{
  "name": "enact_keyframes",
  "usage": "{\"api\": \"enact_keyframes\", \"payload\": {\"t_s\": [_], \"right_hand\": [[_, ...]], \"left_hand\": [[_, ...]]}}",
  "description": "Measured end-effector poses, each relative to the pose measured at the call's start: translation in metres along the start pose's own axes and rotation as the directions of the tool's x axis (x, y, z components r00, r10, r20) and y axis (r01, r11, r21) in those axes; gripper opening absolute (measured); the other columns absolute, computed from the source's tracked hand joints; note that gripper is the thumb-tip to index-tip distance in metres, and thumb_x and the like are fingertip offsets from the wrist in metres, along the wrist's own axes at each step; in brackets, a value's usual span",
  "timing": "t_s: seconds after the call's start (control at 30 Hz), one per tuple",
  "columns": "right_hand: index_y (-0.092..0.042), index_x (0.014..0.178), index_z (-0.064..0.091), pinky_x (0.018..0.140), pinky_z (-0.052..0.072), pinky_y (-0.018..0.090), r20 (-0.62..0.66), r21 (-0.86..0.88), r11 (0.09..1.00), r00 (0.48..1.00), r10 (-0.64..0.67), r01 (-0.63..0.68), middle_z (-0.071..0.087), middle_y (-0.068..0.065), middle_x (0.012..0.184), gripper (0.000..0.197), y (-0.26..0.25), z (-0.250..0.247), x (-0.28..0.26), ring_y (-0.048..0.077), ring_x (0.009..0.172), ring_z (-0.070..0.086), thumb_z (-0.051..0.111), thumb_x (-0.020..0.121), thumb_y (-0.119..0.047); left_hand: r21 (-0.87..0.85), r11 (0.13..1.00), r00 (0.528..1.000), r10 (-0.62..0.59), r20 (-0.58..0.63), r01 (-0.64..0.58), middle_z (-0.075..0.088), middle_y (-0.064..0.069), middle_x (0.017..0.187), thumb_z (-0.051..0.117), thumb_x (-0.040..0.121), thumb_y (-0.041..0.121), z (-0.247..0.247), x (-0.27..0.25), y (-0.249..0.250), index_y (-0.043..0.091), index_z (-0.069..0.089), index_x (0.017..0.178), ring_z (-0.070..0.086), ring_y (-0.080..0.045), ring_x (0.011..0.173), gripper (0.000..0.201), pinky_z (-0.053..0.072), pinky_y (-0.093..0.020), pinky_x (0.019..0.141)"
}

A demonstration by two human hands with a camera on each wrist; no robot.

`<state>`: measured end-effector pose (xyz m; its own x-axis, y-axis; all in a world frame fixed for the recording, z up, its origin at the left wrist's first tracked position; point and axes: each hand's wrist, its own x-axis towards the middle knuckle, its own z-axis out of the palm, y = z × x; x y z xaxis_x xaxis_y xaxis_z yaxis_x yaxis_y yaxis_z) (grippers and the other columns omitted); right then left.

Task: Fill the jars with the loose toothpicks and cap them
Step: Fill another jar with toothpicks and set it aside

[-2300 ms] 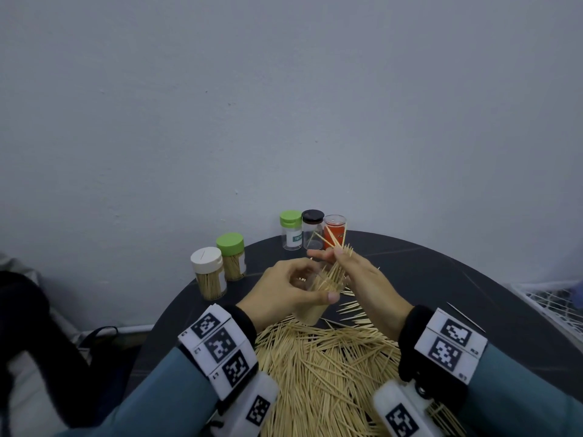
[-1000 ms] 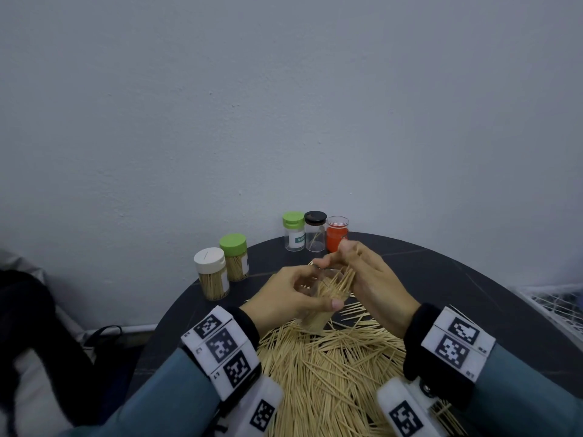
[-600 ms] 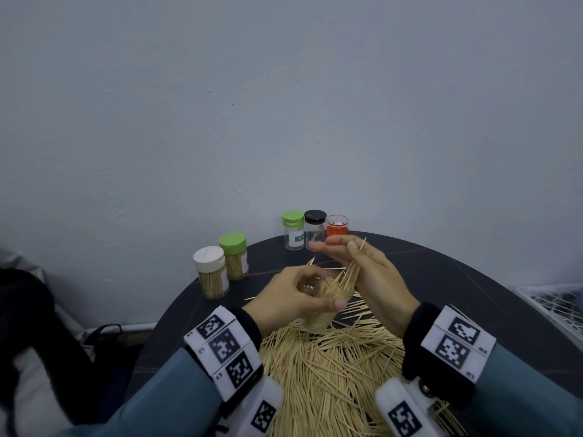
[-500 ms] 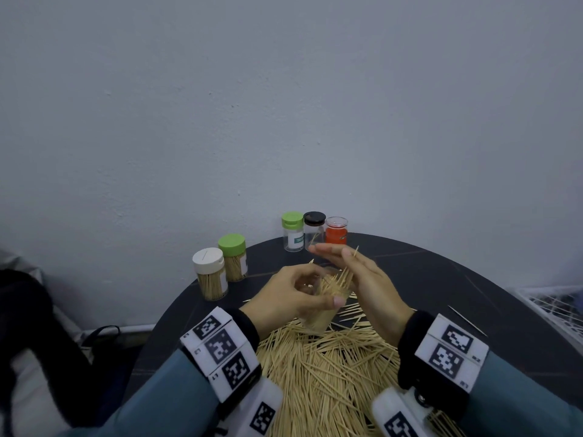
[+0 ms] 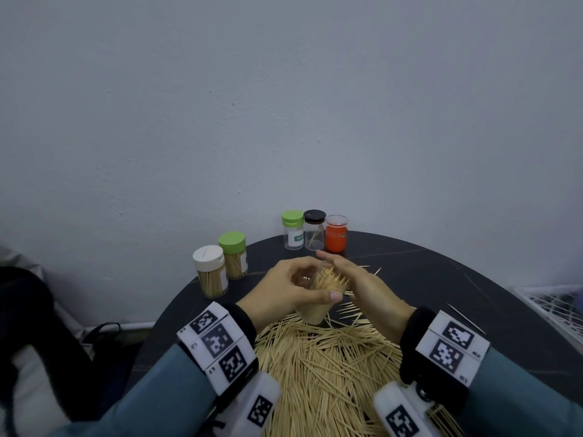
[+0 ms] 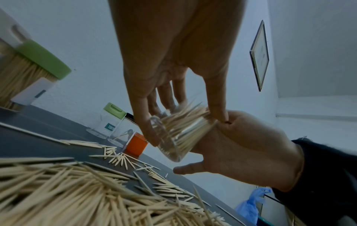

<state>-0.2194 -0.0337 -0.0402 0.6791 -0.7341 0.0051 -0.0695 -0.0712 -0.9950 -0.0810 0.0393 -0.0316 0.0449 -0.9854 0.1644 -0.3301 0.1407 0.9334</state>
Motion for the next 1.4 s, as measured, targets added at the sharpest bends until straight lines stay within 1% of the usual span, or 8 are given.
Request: {"api": "enact_keyframes", "payload": {"t_s": [0.33, 0.67, 0.87, 0.93, 1.03, 1.13, 1.27, 1.4], "right_hand": [[-0.024, 0.124, 0.053, 0.104, 0.031, 0.028, -0.001, -0.071, 0.996, 0.998, 0.056, -0.056, 0.057, -0.004, 0.126, 0.033, -0.007, -0.003, -0.002, 0.01, 0.122, 0.047, 0.035, 0.099, -0.035], [-0.021, 0.129, 0.049, 0.107, 0.03, 0.031, 0.009, -0.141, 0.986, 0.996, 0.089, -0.087, 0.056, -0.003, 0.126, 0.037, -0.008, -0.003, -0.004, 0.012, 0.122, 0.046, 0.038, 0.098, -0.036], [-0.021, 0.129, 0.046, 0.091, 0.03, 0.025, -0.074, -0.264, 0.961, 0.995, 0.063, -0.081, 0.057, -0.002, 0.123, 0.033, -0.021, -0.021, 0.001, 0.008, 0.109, 0.05, 0.035, 0.1, -0.034], [-0.018, 0.129, 0.045, 0.092, 0.036, 0.027, -0.068, -0.463, 0.88, 0.994, 0.083, -0.105, 0.055, 0.002, 0.128, 0.033, -0.022, -0.035, 0.01, 0.012, 0.113, 0.05, 0.045, 0.097, -0.024], [-0.016, 0.14, 0.033, 0.106, 0.035, 0.031, -0.015, -0.852, 0.497, 0.958, 0.285, -0.162, 0.044, 0.005, 0.141, 0.051, -0.016, -0.049, 0.026, 0.019, 0.127, 0.044, 0.053, 0.094, -0.023], [-0.014, 0.145, 0.024, 0.108, 0.034, 0.033, -0.055, -0.962, 0.221, 0.904, 0.423, -0.162, 0.037, 0.008, 0.146, 0.058, -0.009, -0.05, 0.036, 0.023, 0.131, 0.04, 0.05, 0.095, -0.026], [-0.011, 0.142, 0.035, 0.106, 0.034, 0.032, -0.024, -0.994, 0.092, 0.913, 0.407, -0.067, 0.038, 0.011, 0.141, 0.045, -0.001, -0.045, 0.035, 0.024, 0.128, 0.041, 0.039, 0.097, -0.018], [-0.009, 0.137, 0.042, 0.105, 0.033, 0.03, 0.035, -0.996, 0.09, 0.927, 0.374, 0.002, 0.039, 0.01, 0.137, 0.04, 0.001, -0.042, 0.022, 0.023, 0.126, 0.042, 0.036, 0.097, -0.011]], "left_hand": [[0.027, 1.0, 0.999, -0.011, -0.037, 0.012, 0.068, -0.008, 0.109, 0.079, 0.071, 0.023, -0.004, 0.002, -0.002, 0.018, 0.065, 0.115, 0.063, -0.022, 0.103, 0.046, 0.05, -0.031, 0.091], [0.098, 0.995, 1.0, -0.024, -0.018, 0.025, 0.069, -0.002, 0.107, 0.08, 0.071, 0.024, -0.006, 0.003, -0.005, 0.019, 0.065, 0.115, 0.062, -0.018, 0.103, 0.047, 0.05, -0.031, 0.092], [0.098, 0.994, 0.998, -0.043, -0.055, 0.048, 0.069, 0.003, 0.105, 0.081, 0.068, 0.027, -0.01, 0.007, -0.008, 0.025, 0.066, 0.112, 0.062, -0.012, 0.1, 0.047, 0.05, -0.031, 0.092], [0.088, 0.994, 0.996, -0.054, -0.067, 0.06, 0.069, 0.003, 0.105, 0.082, 0.064, 0.032, -0.012, 0.009, -0.009, 0.024, 0.066, 0.11, 0.062, -0.012, 0.1, 0.049, 0.05, -0.033, 0.093], [0.081, 0.994, 0.995, -0.064, -0.075, 0.07, 0.069, 0.003, 0.105, 0.08, 0.054, 0.045, -0.016, 0.013, -0.013, 0.026, 0.067, 0.107, 0.061, -0.014, 0.103, 0.058, 0.049, -0.038, 0.096], [0.107, 0.99, 0.993, -0.079, -0.084, 0.088, 0.068, 0.002, 0.107, 0.081, 0.057, 0.044, -0.019, 0.018, -0.018, 0.026, 0.066, 0.108, 0.061, -0.015, 0.105, 0.057, 0.048, -0.042, 0.097], [0.139, 0.985, 0.991, -0.092, -0.095, 0.105, 0.067, 0.0, 0.108, 0.085, 0.063, 0.038, -0.022, 0.024, -0.021, 0.024, 0.066, 0.109, 0.06, -0.015, 0.105, 0.052, 0.047, -0.043, 0.098], [0.141, 0.984, 0.992, -0.097, -0.081, 0.107, 0.067, 0.0, 0.109, 0.083, 0.065, 0.034, -0.019, 0.024, -0.02, 0.023, 0.066, 0.109, 0.06, -0.016, 0.106, 0.048, 0.046, -0.042, 0.1]]}}
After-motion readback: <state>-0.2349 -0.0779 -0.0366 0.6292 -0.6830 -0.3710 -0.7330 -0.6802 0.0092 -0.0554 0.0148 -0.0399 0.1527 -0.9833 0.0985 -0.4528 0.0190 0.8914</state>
